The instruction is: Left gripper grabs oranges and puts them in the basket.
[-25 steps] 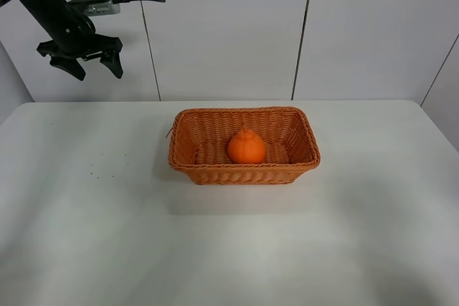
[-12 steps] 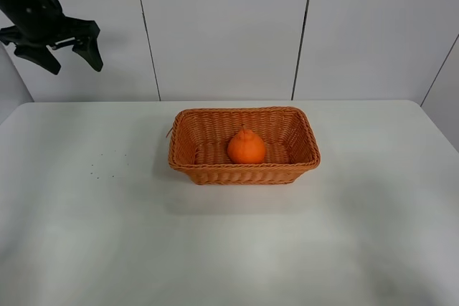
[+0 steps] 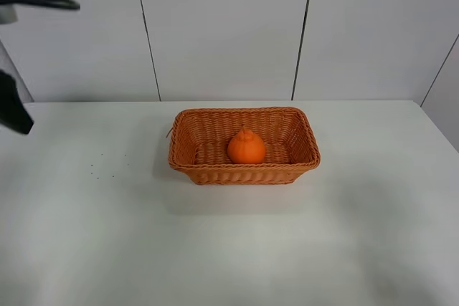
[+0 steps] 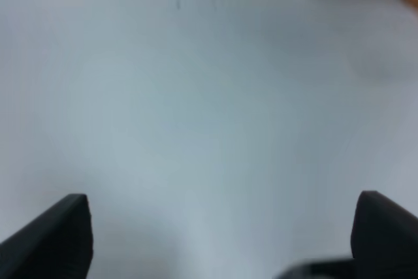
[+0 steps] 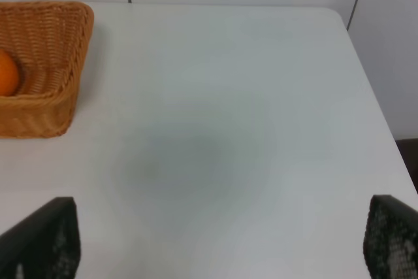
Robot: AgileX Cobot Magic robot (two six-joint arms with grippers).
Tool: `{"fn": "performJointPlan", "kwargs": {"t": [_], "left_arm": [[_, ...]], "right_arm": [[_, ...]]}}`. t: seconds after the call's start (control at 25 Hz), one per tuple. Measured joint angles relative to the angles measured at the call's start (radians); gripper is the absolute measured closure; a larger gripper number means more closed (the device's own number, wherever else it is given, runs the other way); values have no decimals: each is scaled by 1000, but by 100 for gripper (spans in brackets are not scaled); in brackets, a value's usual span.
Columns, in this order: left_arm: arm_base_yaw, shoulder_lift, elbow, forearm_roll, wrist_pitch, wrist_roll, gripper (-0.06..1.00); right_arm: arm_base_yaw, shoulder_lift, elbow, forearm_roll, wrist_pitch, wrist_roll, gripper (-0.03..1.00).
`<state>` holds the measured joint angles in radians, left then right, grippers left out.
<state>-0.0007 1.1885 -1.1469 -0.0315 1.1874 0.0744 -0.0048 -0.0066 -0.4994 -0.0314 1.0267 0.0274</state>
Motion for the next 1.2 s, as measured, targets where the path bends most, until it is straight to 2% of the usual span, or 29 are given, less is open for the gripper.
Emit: {"fn": "performJointPlan", "kwargs": {"t": [0.32, 0.48, 0.8, 1.04, 1.2], "left_arm": [[0, -494, 436, 1, -8, 0, 4], [0, -757, 586, 8, -25, 0, 4], [0, -1147, 642, 12, -93, -6, 4], [0, -1195, 655, 45, -122, -74, 5], [0, -1195, 659, 49, -122, -80, 5]], "right_arm": [[0, 0, 0, 0, 0, 0, 27], [0, 0, 0, 0, 0, 0, 27], [0, 0, 0, 0, 0, 0, 27], [0, 0, 0, 0, 0, 0, 27], [0, 0, 0, 0, 0, 0, 27]]}}
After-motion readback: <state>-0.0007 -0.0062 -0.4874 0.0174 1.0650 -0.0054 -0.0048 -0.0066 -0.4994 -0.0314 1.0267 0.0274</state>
